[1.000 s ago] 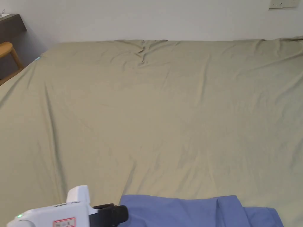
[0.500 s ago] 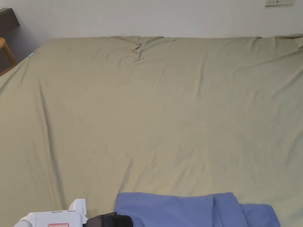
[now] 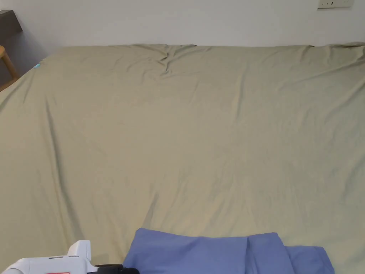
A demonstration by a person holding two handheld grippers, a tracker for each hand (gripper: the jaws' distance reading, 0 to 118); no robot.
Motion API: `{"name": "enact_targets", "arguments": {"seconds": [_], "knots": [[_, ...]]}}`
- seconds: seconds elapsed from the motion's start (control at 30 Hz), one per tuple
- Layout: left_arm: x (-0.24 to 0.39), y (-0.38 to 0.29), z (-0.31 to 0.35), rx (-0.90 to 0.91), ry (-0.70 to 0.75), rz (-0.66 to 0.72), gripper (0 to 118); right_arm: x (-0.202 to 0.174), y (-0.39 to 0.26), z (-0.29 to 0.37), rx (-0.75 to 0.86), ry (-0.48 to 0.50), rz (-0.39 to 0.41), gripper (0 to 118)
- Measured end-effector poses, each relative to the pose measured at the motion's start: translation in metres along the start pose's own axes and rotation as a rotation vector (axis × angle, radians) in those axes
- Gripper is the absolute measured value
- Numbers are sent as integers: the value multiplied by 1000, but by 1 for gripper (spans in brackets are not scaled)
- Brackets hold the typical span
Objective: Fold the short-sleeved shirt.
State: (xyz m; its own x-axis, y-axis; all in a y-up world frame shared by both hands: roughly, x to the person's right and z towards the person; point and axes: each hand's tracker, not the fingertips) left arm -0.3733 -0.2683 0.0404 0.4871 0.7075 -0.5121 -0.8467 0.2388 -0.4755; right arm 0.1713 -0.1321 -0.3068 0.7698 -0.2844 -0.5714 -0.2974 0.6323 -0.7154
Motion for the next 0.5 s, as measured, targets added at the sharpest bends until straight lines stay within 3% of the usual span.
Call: {"name": "enact_targets", "arguments": {"seconds": [0.33,0.5], "knots": [[2,-4,30,40,62,-2,12,-4,0,1,-1,-1,0,1],[68,-21,31,55,55,-70,11,3,-2,-1,-1,6,-12,1]]}}
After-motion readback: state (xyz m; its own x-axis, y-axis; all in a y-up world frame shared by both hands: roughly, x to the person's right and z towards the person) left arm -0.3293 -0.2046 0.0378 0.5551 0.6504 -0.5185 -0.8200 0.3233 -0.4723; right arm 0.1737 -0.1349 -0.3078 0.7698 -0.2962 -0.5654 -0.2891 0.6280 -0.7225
